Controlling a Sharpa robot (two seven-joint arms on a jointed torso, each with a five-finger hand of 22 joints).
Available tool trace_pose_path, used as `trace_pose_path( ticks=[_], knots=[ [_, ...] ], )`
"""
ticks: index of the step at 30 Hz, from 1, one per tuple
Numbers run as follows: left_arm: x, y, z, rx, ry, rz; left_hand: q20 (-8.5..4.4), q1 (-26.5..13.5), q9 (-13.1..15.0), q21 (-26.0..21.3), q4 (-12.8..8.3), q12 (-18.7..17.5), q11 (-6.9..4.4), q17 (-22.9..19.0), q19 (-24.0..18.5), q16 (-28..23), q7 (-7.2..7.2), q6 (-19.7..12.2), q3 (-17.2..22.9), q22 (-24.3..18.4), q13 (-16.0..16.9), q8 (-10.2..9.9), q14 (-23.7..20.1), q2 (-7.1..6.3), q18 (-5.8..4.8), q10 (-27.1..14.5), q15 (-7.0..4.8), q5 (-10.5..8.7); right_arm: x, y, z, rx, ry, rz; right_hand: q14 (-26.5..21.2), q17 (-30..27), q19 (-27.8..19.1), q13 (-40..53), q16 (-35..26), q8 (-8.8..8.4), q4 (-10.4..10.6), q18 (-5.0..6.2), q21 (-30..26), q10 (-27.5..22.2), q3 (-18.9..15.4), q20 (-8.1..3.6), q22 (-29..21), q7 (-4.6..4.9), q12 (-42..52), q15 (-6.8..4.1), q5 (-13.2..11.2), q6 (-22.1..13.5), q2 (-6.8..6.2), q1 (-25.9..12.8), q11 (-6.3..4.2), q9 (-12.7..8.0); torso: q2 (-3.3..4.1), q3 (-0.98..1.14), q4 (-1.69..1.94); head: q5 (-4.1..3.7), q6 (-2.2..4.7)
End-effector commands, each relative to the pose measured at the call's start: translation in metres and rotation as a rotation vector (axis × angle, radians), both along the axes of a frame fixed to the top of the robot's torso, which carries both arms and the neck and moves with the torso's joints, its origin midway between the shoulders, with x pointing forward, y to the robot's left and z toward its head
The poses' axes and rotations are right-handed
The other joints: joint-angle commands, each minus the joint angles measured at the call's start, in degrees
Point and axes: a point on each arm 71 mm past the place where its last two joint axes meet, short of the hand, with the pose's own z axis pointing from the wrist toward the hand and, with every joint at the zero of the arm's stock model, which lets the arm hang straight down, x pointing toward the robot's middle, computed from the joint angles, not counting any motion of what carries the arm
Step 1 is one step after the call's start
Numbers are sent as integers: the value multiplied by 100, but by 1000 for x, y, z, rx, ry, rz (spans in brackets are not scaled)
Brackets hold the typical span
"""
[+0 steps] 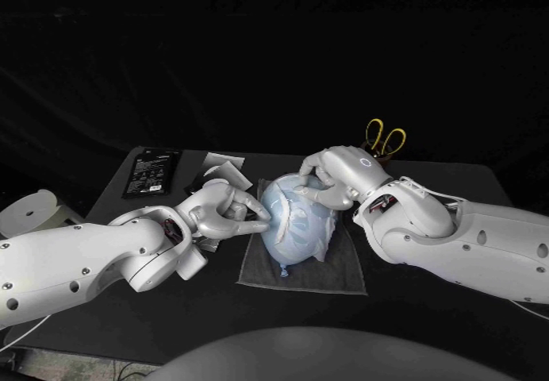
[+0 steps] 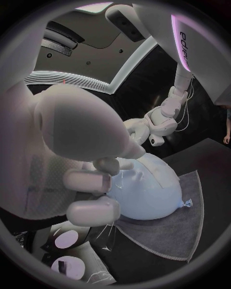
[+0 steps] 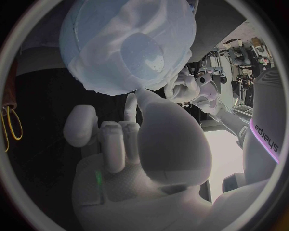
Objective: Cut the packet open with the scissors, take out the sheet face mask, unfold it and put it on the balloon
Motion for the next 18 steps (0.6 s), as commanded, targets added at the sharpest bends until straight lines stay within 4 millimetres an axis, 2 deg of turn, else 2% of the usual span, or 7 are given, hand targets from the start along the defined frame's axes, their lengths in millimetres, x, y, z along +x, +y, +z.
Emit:
trace_pose_path(
  ticks=[1, 4, 11, 18],
  knots=[
    [0, -4, 2, -12, -24, 25, 42, -79, -20, 28, 32, 46, 12, 766, 11, 36, 44, -57, 15, 32, 72, -49, 397, -13, -106, 45, 39, 9, 0, 0, -2, -22, 10, 7, 609, 1509, -6, 1506, 20, 31, 13, 16, -12, 609, -34, -20, 5, 3, 30, -48, -32, -47, 2, 24, -33, 8, -1, 0, -1, -12, 0],
    [0, -8, 1, -12, -15, 19, 49, -81, -32, 50, 29, 124, 18, 790, 29, 46, 48, -50, 27, 69, 210, -70, 404, -2, -113, 116, 46, 10, 0, 0, -3, -23, 11, 6, 609, 1509, -6, 1506, 20, 31, 13, 16, -12, 609, -34, -20, 5, 3, 30, -48, -32, -47, 2, 24, -33, 8, -1, 0, -1, -19, 0],
    [0, -18, -3, 3, 18, 5, 73, -100, -94, 69, 29, 140, 50, 799, 30, 51, 86, -117, 47, 94, 230, -188, 406, -3, -117, 102, 73, 10, 0, 0, -3, -24, 12, 5, 609, 1509, -9, 1506, 20, 44, 14, 17, -16, 609, -37, -21, 3, 0, 30, -49, -32, -48, 2, 22, -35, 21, 0, 0, 0, 6, 0],
    [3, -22, -9, 39, 58, 25, 113, -256, -169, 81, 55, 127, 97, 782, 21, 46, 130, -199, -6, 106, 212, -323, 399, -27, -117, 56, 116, 7, -1, 0, -3, -25, 12, 7, 609, 1509, -9, 1506, 20, 44, 14, 17, -16, 609, -37, -21, 3, 0, 30, -49, -32, -48, 2, 22, -35, 21, 4, 2, -4, -5, 0]
  ],
)
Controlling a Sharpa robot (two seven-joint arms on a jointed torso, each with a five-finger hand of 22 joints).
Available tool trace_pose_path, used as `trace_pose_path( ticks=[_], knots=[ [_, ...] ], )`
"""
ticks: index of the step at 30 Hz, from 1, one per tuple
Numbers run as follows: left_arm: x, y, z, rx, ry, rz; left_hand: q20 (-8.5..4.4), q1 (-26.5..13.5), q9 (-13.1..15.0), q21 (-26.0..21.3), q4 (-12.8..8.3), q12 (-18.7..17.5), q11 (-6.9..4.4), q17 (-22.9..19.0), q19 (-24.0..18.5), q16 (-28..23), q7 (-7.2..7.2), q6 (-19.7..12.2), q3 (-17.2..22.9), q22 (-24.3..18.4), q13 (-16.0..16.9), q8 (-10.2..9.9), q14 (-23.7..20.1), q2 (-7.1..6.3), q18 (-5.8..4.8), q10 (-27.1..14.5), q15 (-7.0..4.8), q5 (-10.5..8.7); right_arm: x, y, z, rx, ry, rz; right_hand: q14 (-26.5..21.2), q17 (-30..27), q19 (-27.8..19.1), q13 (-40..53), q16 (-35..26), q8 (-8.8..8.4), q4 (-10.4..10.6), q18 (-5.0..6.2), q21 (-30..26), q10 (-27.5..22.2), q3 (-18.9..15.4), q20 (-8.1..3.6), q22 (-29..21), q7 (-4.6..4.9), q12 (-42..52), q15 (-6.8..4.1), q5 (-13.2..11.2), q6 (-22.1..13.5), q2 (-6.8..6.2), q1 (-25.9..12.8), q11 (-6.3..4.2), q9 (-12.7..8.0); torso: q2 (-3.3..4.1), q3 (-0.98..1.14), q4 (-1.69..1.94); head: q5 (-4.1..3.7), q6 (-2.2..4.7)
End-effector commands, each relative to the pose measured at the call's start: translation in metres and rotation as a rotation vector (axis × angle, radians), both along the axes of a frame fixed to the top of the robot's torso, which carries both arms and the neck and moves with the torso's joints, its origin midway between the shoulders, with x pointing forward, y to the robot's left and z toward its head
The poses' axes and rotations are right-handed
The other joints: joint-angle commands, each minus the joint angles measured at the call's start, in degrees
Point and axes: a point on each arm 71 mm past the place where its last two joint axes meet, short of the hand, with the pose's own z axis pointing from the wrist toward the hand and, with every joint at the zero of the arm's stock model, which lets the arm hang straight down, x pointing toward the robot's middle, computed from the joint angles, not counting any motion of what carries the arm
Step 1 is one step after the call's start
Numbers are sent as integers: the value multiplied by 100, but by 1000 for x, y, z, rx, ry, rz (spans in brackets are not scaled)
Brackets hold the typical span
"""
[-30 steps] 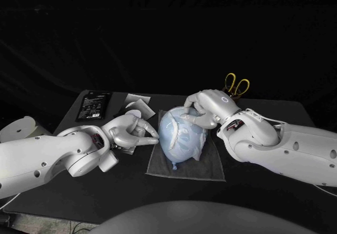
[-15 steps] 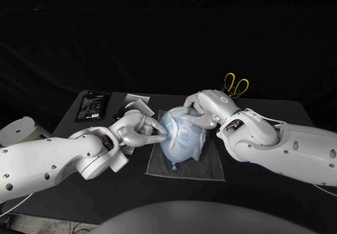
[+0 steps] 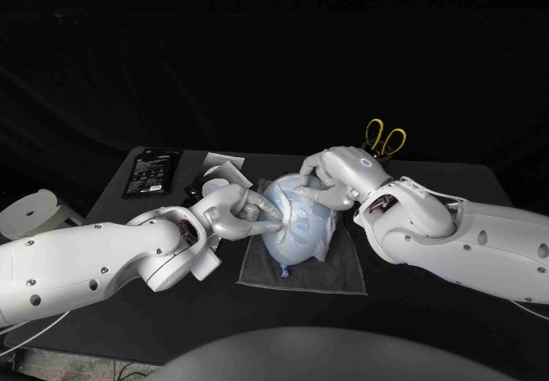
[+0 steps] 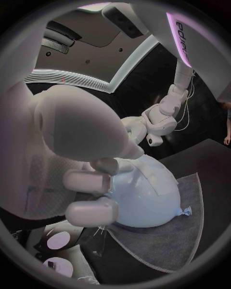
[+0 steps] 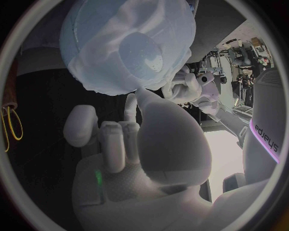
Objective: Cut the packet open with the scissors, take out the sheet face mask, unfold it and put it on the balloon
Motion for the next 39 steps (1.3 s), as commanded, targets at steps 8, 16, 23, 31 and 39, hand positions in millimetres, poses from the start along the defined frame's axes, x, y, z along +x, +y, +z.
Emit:
trace_pose_path(
  ticks=[8, 16, 23, 31, 39],
  knots=[
    [2, 0, -9, 69, 81, 40, 74, -266, -52, 26, 25, 11, 42, 779, -16, 18, 7, 8, -156, 103, -10, -69, 397, -14, -113, -28, 45, 7, -1, 1, -2, -20, 10, 7, 610, 1506, -9, 1509, 22, 31, -2, 18, -12, 609, -22, -21, 10, -3, 20, -51, -32, -49, 4, 22, -38, 16, -1, 2, -1, -16, 0],
    [1, -3, -11, 83, 98, 32, 73, -320, -51, 29, 21, 10, 28, 783, -18, 19, -12, 81, -207, 107, -4, -49, 398, -7, -112, -36, 36, 7, -1, 0, -2, -22, 10, 7, 610, 1506, -9, 1509, 22, 31, -2, 18, -12, 609, -22, -21, 10, -3, 20, -51, -32, -49, 4, 22, -38, 16, 1, 0, 0, -14, 0],
    [0, -5, -11, 81, 95, 22, 62, -326, -47, 36, 9, 21, 4, 782, -17, 19, -41, 173, -236, 117, 22, -18, 397, 28, -113, -24, 18, 8, -1, 1, -3, -23, 12, 9, 610, 1506, -9, 1509, 22, 31, -2, 18, -12, 609, -22, -21, 10, -3, 20, -51, -32, -49, 4, 22, -38, 16, 3, 1, -1, -11, 0],
    [0, -10, -8, 57, 70, 4, 2, -47, -11, 60, -59, 85, -99, 858, -2, 47, -155, 526, -109, 158, 173, 112, 420, 157, -119, 90, -64, 9, -1, 2, -3, -26, 15, 11, 610, 1506, -9, 1509, 22, 31, -2, 18, -12, 609, -22, -21, 10, -3, 20, -51, -32, -49, 4, 22, -38, 16, -1, 3, 0, -15, 0],
    [0, -14, -7, 44, 58, -9, -27, -17, -11, 63, -51, 149, -129, 888, -3, 58, -186, 610, -103, 163, 304, 131, 429, 128, -120, 175, -93, 9, -1, 2, -3, -29, 18, 12, 610, 1506, -13, 1509, 22, 46, -2, 19, -18, 609, -23, -22, 6, -7, 20, -52, -31, -50, 7, 22, -41, 31, -1, 2, -3, -18, 0]
  ],
)
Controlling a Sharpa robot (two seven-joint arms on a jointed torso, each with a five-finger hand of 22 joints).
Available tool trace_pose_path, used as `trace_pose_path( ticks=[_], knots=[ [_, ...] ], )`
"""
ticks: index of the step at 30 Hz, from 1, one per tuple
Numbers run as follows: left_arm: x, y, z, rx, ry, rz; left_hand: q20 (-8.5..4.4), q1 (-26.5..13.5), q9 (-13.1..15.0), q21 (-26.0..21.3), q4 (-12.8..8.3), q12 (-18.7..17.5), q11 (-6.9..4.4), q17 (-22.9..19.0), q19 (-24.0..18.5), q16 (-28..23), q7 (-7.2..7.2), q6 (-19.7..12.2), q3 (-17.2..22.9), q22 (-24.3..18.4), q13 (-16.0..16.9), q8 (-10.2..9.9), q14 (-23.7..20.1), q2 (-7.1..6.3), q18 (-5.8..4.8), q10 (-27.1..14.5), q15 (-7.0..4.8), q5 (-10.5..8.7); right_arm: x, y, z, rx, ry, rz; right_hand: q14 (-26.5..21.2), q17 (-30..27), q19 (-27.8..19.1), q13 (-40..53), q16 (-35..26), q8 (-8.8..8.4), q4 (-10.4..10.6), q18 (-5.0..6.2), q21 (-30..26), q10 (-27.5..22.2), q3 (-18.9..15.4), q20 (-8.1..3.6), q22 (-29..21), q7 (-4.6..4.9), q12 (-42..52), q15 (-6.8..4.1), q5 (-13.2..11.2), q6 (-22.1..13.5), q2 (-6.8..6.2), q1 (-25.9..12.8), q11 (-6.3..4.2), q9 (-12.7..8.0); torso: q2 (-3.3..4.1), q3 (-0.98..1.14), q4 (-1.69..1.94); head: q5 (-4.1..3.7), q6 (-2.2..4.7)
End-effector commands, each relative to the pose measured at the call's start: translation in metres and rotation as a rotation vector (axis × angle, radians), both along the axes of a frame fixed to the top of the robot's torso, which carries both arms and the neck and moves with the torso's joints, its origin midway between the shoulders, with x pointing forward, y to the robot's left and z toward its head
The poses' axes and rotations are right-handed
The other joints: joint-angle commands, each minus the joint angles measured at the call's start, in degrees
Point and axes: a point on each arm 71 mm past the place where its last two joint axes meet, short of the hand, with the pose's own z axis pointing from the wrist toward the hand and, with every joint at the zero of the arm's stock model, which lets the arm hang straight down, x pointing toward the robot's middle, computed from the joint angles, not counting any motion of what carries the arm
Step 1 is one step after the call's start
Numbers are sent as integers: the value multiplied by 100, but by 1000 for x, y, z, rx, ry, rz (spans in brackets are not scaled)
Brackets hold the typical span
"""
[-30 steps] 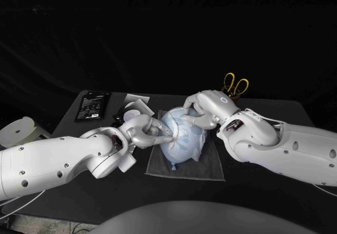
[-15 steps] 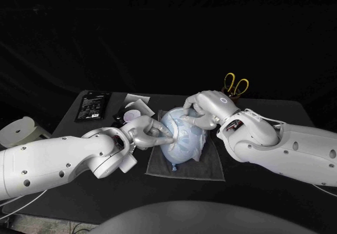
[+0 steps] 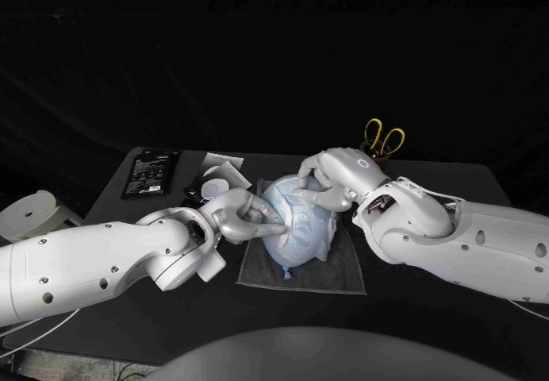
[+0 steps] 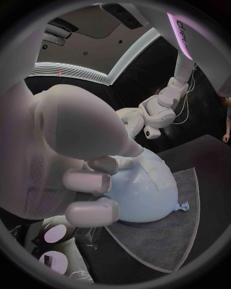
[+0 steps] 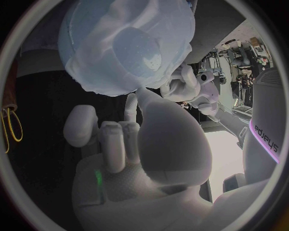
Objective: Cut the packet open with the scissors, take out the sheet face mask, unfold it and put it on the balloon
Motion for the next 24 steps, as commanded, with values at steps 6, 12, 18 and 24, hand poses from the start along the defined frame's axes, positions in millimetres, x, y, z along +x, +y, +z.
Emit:
trace_pose_path(
  ticks=[6, 12, 18, 24],
  knots=[
    [-1, -8, -1, -7, -11, -33, -58, -105, -15, 31, 74, 146, -14, 963, -1, 53, -16, 78, -83, 165, 242, 10, 451, -121, -50, 189, -62, 8, -1, 1, -2, -22, 11, 6, 597, 1505, -12, 1507, 20, 12, -2, 20, -18, 609, -22, -23, 8, -9, 36, -40, -31, -50, 11, 24, -43, 11, 1, 1, 1, -5, 0],
    [-1, -11, -1, 2, -14, -36, -63, -293, -31, 42, 84, 190, -12, 980, 10, 62, -16, 80, -233, 185, 318, -16, 458, -170, -54, 236, -62, 7, -1, 1, -3, -24, 13, 7, 597, 1505, -11, 1507, 20, 20, -3, 20, -17, 609, -20, -23, 10, -11, 36, -41, -31, -48, 14, 25, -45, 18, 1, 1, -1, 1, 0],
    [0, -12, -2, 19, -12, -28, -62, -491, -45, 53, 87, 224, -10, 1045, 22, 87, -17, 68, -411, 204, 386, -41, 476, -169, -58, 269, -60, 6, 0, 1, -3, -27, 14, 6, 597, 1505, -11, 1507, 20, 20, -3, 20, -17, 609, -20, -23, 10, -11, 36, -41, -31, -48, 14, 25, -45, 18, 4, 1, -1, -2, 0],
    [1, -13, -3, 39, -16, -20, -64, -515, -40, 63, 76, 254, -19, 1064, 34, 95, -30, 96, -469, 221, 441, -30, 481, -134, -61, 298, -65, 7, 0, 1, -4, -29, 16, 5, 597, 1505, -14, 1507, 20, 31, -3, 21, -21, 609, -17, -24, 8, -15, 36, -43, -28, -46, 20, 28, -49, 29, 3, 0, 0, 6, 0]
  ],
)
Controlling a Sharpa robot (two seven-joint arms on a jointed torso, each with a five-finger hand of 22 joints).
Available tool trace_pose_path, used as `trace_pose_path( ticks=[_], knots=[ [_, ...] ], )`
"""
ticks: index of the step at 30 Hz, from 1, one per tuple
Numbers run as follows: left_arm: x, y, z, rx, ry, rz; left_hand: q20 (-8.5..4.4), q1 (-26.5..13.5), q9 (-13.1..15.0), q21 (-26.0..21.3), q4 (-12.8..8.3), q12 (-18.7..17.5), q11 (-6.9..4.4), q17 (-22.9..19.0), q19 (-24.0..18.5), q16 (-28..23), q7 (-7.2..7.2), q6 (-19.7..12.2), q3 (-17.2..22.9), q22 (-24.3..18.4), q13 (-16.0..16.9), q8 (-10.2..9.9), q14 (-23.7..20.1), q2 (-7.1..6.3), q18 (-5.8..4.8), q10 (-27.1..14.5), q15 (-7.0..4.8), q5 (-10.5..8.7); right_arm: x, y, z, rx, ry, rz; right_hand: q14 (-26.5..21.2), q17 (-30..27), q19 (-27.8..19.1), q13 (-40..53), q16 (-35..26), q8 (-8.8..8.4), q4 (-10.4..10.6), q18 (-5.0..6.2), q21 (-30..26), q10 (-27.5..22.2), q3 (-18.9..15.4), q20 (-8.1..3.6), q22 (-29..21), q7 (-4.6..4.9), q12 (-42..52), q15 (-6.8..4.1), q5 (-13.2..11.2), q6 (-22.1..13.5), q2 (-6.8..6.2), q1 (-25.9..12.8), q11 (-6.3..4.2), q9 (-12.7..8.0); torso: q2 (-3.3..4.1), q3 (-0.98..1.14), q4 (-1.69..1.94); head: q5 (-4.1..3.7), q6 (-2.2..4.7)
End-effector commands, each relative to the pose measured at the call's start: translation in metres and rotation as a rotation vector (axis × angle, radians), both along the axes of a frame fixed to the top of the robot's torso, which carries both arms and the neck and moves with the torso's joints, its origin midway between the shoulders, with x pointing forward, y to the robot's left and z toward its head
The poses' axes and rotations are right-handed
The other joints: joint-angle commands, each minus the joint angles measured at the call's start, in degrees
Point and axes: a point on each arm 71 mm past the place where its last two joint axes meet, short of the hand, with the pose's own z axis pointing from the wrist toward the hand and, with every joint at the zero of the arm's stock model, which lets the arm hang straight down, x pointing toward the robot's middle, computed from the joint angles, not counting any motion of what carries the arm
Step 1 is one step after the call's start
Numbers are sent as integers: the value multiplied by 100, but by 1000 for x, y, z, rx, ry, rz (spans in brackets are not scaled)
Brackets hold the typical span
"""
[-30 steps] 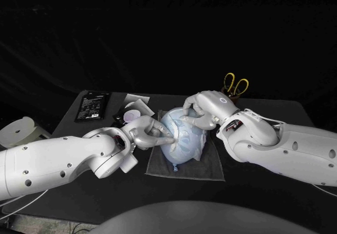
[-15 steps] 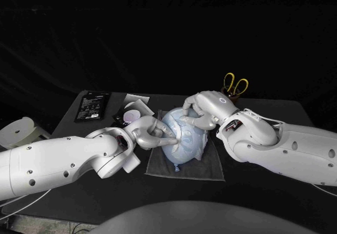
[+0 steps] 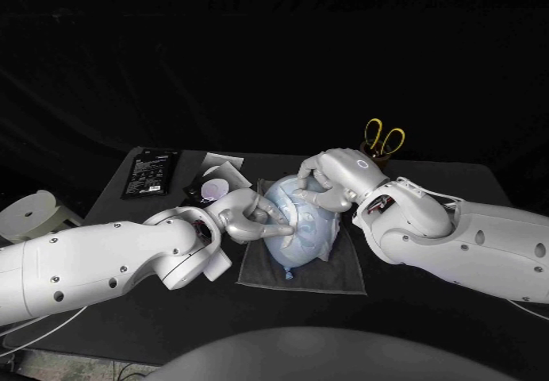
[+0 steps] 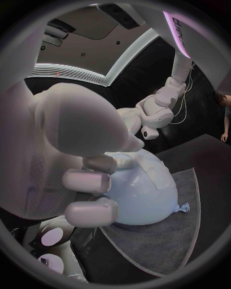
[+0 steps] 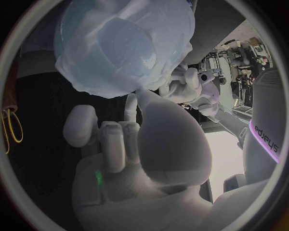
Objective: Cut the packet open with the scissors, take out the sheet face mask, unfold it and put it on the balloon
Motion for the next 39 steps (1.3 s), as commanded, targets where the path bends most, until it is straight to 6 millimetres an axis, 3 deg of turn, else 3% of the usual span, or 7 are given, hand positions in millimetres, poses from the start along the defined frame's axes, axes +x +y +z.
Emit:
trace_pose_path(
  ticks=[1, 9, 19, 29, 35, 37, 39],
  knots=[
    [0, -2, -2, 30, -1, 3, -14, -11, -4, 35, -18, 43, 1, 1068, 23, 25, -15, 41, -33, 216, 27, -4, 502, 40, -44, 52, -47, 7, -1, 1, -2, -20, 10, 4, 598, 1510, -14, 1506, 20, 32, -3, 53, -21, 609, -17, -24, 3, 5, 21, -45, -28, -25, 20, 28, -49, 6, -1, 0, 0, 4, 0],
    [1, -6, -1, 47, -26, 5, -48, 514, 9, 45, -164, 133, -58, 1076, 34, 31, -76, 175, 160, 234, 205, 49, 505, 214, -46, 151, -94, 11, 0, 0, -3, -23, 12, 3, 598, 1510, -17, 1506, 20, 36, -4, 54, -27, 609, -15, -24, -3, 3, 21, -46, -27, -26, 23, 30, -50, 11, -6, 1, -2, 26, 0],
    [3, -9, 0, 49, -60, 17, -110, 932, 16, 75, -299, 255, -139, 1127, 70, 49, -164, 407, 523, 292, 455, 117, 518, 295, -59, 299, -166, 15, 0, 0, -3, -26, 14, 2, 598, 1510, -17, 1506, 20, 36, -4, 54, -27, 609, -15, -24, -3, 3, 21, -46, -27, -26, 23, 30, -50, 11, -4, 3, 3, 37, 0],
    [4, -10, 3, 36, -86, 27, -163, 1040, 59, 111, -377, 372, -218, 1211, 113, 77, -251, 670, 1076, 361, 724, 236, 540, 310, -75, 447, -233, 19, 0, -2, -4, -30, 16, -1, 598, 1510, -20, 1506, 20, 47, -6, 55, -32, 609, -10, -26, -5, -2, 21, -48, -23, -28, 28, 36, -54, 23, -5, -1, 3, 58, 0],
    [4, -11, 5, 13, -90, 25, -180, 814, 222, 119, -469, 398, -236, 1251, 122, 90, -248, 580, 1837, 383, 845, 364, 550, 141, -79, 525, -247, 14, 0, -2, -4, -33, 18, -1, 598, 1510, -20, 1506, 20, 47, -6, 55, -32, 609, -10, -26, -5, -2, 21, -48, -23, -28, 28, 36, -54, 23, -1, -1, 6, 60, 0],
    [4, -10, 5, 5, -85, 25, -179, 661, 328, 120, -541, 397, -226, 1251, 122, 90, -262, 549, 2185, 386, 874, 455, 550, 45, -79, 543, -246, 27, 0, -3, -4, -33, 18, -2, 598, 1510, -20, 1506, 20, 47, -6, 55, -32, 609, -10, -26, -5, -2, 21, -48, -23, -28, 28, 36, -54, 23, -1, 0, 4, 65, 0],
    [3, -9, 5, -8, -74, 27, -181, 327, 533, 119, -714, 387, -214, 1247, 120, 89, -253, 456, 2764, 389, 904, 605, 549, -168, -77, 561, -248, 25, 0, -3, -5, -34, 18, -2, 598, 1510, -20, 1506, 20, 47, -6, 55, -32, 609, -10, -26, -5, -2, 21, -48, -23, -28, 28, 36, -54, 23, -4, 0, 2, 64, 0]
  ],
)
